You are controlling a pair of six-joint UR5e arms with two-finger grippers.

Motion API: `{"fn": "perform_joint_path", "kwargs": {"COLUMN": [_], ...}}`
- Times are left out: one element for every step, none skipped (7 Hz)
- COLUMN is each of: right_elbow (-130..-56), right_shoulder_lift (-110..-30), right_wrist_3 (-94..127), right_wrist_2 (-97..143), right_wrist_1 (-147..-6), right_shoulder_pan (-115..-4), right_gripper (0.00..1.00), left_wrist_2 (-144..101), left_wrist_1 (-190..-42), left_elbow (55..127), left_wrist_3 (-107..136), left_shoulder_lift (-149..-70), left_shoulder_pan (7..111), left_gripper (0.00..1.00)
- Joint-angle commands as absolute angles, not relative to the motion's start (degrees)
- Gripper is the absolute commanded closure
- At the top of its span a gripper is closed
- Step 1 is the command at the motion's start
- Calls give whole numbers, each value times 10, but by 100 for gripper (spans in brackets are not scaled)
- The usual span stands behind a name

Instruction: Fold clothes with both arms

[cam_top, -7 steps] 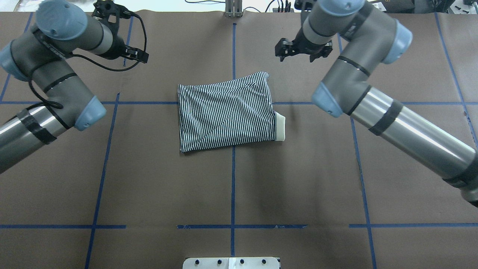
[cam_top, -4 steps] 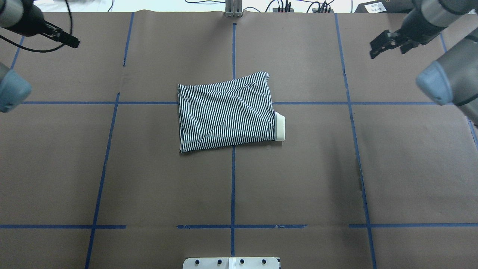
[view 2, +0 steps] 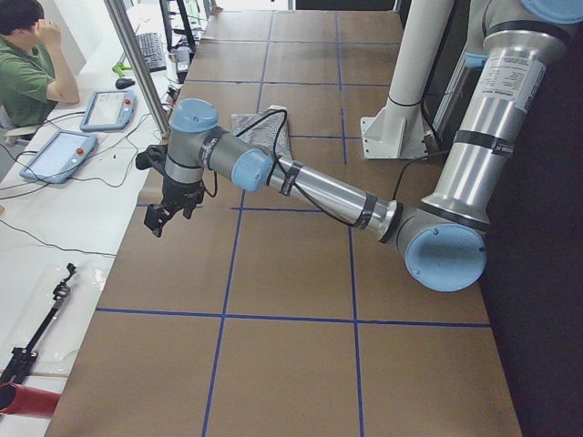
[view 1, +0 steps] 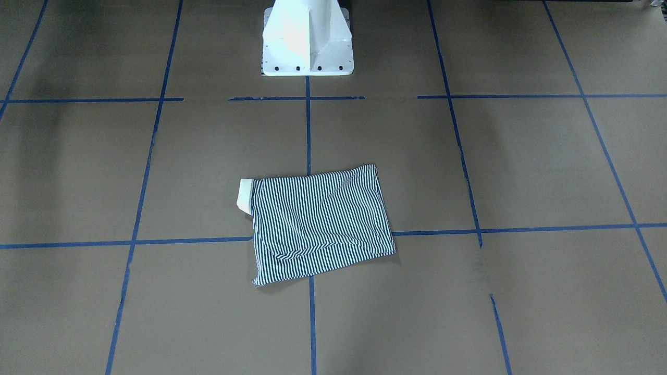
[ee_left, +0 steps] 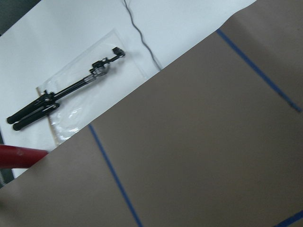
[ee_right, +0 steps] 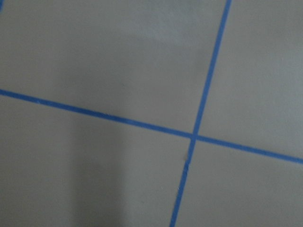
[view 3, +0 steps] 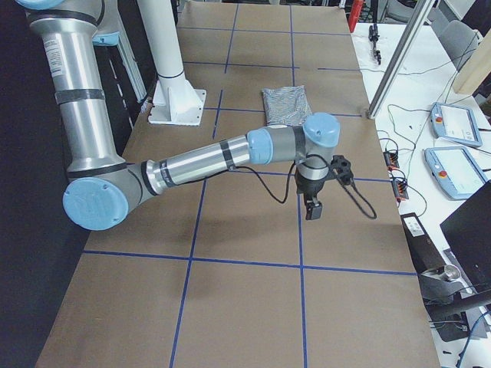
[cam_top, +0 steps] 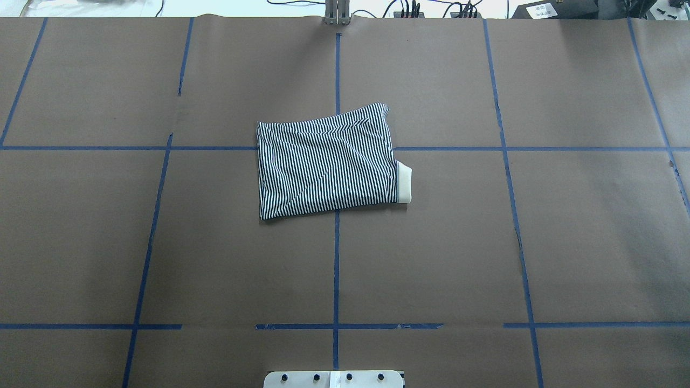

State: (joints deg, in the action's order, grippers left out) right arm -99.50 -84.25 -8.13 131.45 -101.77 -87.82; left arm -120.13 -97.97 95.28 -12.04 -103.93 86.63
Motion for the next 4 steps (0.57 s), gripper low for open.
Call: {"fn": "perform_joint_path", "kwargs": {"right_elbow": [-991, -991, -990, -989], "right_shoulder_lift": [-922, -925, -927, -935], "right_wrist_3": [-95, -95, -95, -95], "right_wrist_2": [1315, 1316, 1328, 1344], "right_wrist_1": [-991, -991, -991, -991], "right_shoulder_pan": [-890, -895, -895, -895], "right_gripper": [0, 0, 0, 0], "left_wrist_2": [-1216, -1231, -1339, -1428], "left_wrist_1": [-1026, -1034, -1028, -1040], "left_elbow": [904, 899, 862, 846], "left_wrist_3": [-122, -119, -118, -120], "left_shoulder_lift": [-975, -956, -938, -895], "left_shoulder_pan": [878, 883, 888, 889], "left_gripper": [0, 0, 0, 0]}}
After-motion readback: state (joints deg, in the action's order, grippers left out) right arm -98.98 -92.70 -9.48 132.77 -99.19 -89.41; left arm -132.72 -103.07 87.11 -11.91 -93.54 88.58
